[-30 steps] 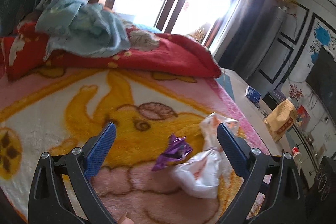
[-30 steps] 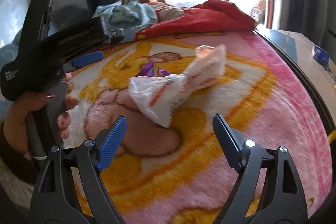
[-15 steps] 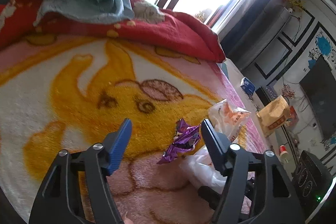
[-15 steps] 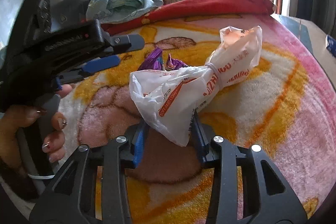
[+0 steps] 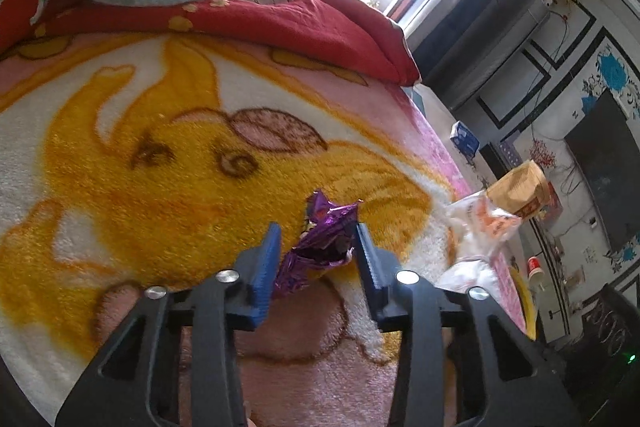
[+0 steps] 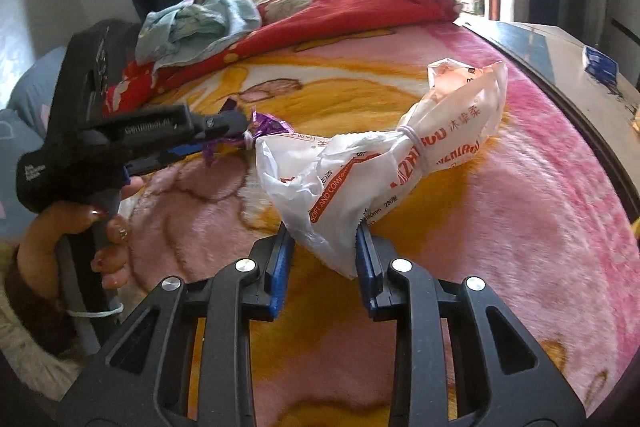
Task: Collect trash
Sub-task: 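Grasp the purple wrapper with the left tool while the right tool grasps the white plastic bag, then carry the purple wrapper and white plastic bag over the bin with both tools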
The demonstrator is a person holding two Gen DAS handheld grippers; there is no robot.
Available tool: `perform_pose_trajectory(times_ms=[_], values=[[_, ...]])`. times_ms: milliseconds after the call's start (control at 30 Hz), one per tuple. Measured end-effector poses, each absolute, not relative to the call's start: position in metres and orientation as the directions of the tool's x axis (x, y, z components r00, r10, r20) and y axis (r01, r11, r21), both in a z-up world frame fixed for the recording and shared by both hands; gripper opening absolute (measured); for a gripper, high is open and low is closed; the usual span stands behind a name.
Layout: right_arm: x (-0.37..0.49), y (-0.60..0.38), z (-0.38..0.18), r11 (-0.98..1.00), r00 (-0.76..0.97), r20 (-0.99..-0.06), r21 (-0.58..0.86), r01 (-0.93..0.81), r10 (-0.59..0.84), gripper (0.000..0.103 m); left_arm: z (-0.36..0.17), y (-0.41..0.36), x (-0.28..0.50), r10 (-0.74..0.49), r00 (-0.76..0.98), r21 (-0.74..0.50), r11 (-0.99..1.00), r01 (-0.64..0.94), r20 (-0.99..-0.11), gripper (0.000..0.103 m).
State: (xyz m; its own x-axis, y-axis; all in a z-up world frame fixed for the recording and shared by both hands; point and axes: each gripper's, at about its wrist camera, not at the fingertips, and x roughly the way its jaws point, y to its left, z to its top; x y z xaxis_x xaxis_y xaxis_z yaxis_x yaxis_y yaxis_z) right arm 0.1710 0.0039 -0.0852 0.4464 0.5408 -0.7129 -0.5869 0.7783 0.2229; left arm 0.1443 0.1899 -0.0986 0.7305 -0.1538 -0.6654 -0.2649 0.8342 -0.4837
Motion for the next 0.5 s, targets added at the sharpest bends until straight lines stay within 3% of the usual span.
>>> perform_pose_trajectory(times_ms=[167,200,500], values=[[0.169,-0.017,-0.074,0.793,0.486,-0.693,0.207,-0.573,0.532,0.022,-0.092,0.175,0.146,-0.145,0.736,-0.454,0.859,-0.238,-0.661,0.023],[0.169,-0.021,-0.071,0.794,0.492,-0.689,0.205,-0.572,0.532,0.022,-0.089,0.171,0.146,-0.147,0.742,-0.451,0.864,-0.226,-0.654,0.015],[0.166,-0.054,-0.053,0.812,0.537,-0.66,0.2,-0.548,0.526,0.022,-0.065,0.138,0.149,-0.199,0.768,-0.445,0.887,-0.124,-0.609,0.01]])
